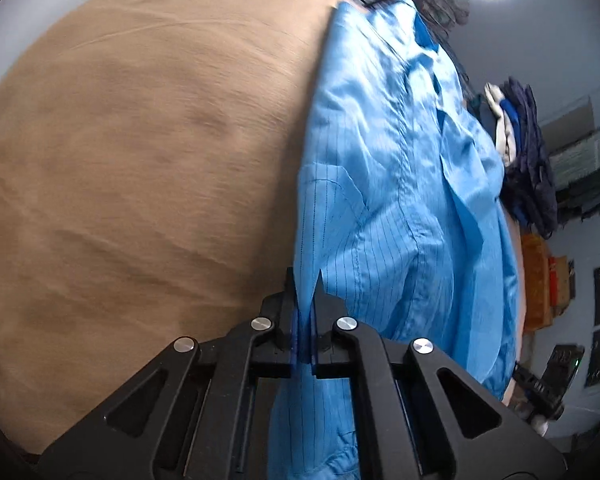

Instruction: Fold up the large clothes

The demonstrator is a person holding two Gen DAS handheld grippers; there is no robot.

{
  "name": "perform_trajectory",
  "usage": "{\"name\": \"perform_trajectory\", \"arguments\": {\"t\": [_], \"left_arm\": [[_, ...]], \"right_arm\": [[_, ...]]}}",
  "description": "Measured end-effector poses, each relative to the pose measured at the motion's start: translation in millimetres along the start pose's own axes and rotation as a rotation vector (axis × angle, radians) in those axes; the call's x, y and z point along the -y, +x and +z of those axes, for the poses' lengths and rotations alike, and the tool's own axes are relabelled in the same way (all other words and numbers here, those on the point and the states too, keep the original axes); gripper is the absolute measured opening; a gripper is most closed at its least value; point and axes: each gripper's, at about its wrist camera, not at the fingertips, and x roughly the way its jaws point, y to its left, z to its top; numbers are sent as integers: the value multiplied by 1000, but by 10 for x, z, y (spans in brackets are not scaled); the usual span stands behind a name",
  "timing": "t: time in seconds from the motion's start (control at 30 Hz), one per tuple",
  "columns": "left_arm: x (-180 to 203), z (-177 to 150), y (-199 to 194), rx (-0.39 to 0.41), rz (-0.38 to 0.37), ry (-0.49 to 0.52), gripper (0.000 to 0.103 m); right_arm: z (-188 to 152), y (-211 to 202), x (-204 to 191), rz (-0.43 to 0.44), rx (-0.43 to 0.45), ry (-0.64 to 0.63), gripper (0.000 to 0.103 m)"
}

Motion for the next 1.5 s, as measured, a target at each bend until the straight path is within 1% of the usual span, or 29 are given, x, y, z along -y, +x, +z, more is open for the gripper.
{"name": "perform_trajectory", "arguments": {"t": [0.03,0.1,0.17,0.23,0.27,0.33,0.37,0.4,0.43,0.47,0.5,0.6,0.63,0.7,0.73,0.8,0.9,0.93,0.97,1.0,1.07,1.13,1.23,1.27,1.3,1.33,1.37,1.43,1.5], "left_arm": [[-61,0,-46,10,13,-7,1],[-140,7,-82,15,6,-25,0],[-219,6,-103,9,-9,-42,0],[-230,-2,-110,13,-5,-38,0],[-236,-8,-115,14,-25,-42,0],[-222,1,-97,-4,-85,-65,1],[-217,16,-66,-26,-103,-84,7],[-226,16,-59,-39,-115,-97,21],[-232,21,-61,-42,-131,-109,29],[-219,17,-81,-32,-136,-110,42],[-192,14,-110,-20,-131,-99,44],[-156,17,-155,-13,-127,-70,44],[-153,9,-171,-5,-115,-66,44],[-137,-16,-193,11,-89,-41,44],[-106,-37,-185,10,-82,-19,44],[-41,-86,-109,-17,-73,31,44],[123,-253,125,-74,19,134,44],[198,-297,114,-49,54,184,44],[307,-333,116,-50,97,251,44],[360,-345,108,-57,110,280,44],[389,-347,-10,-18,127,270,44],[412,-334,-175,32,119,260,44],[487,-332,-387,96,80,256,46],[533,-340,-450,103,20,242,50],[565,-339,-446,97,-19,234,54],[637,-347,-433,81,-74,235,54],[703,-337,-406,72,-93,240,54],[819,-318,-349,58,-111,250,54],[922,-305,-257,10,-187,230,54]], "right_arm": [[-14,-17,-75,-7,3,-19,0],[-22,-79,-158,-31,19,-56,0],[-7,-188,-144,-107,43,-87,0],[5,-292,19,-167,65,-52,0],[0,-360,188,-197,71,-2,0],[-6,-389,408,-202,58,50,0],[-10,-385,477,-180,50,59,0],[-10,-380,500,-167,45,63,3],[-8,-381,510,-161,48,65,7],[4,-388,495,-196,56,58,14],[22,-409,455,-224,67,42,25],[36,-504,213,-244,110,-42,25],[42,-535,105,-239,123,-74,25],[47,-568,-136,-207,149,-150,32],[46,-555,-237,-190,151,-173,34],[32,-490,-374,-147,132,-194,31],[-2,-382,-472,-131,100,-213,31],[-2,-342,-485,-134,90,-219,31],[-1,-311,-491,-137,84,-222,31],[-14,-301,-490,-137,81,-221,31],[10,-307,-453,-151,84,-212,32],[41,-283,-421,-144,83,-193,33],[27,-279,-342,-118,71,-170,34],[35,-268,-330,-101,67,-162,35],[45,-244,-340,-76,61,-152,36],[42,-227,-357,-48,53,-145,36],[47,-190,-397,-8,38,-144,36],[28,-111,-522,3,16,-178,38],[-11,-14,-627,6,-9,-206,54]]}}
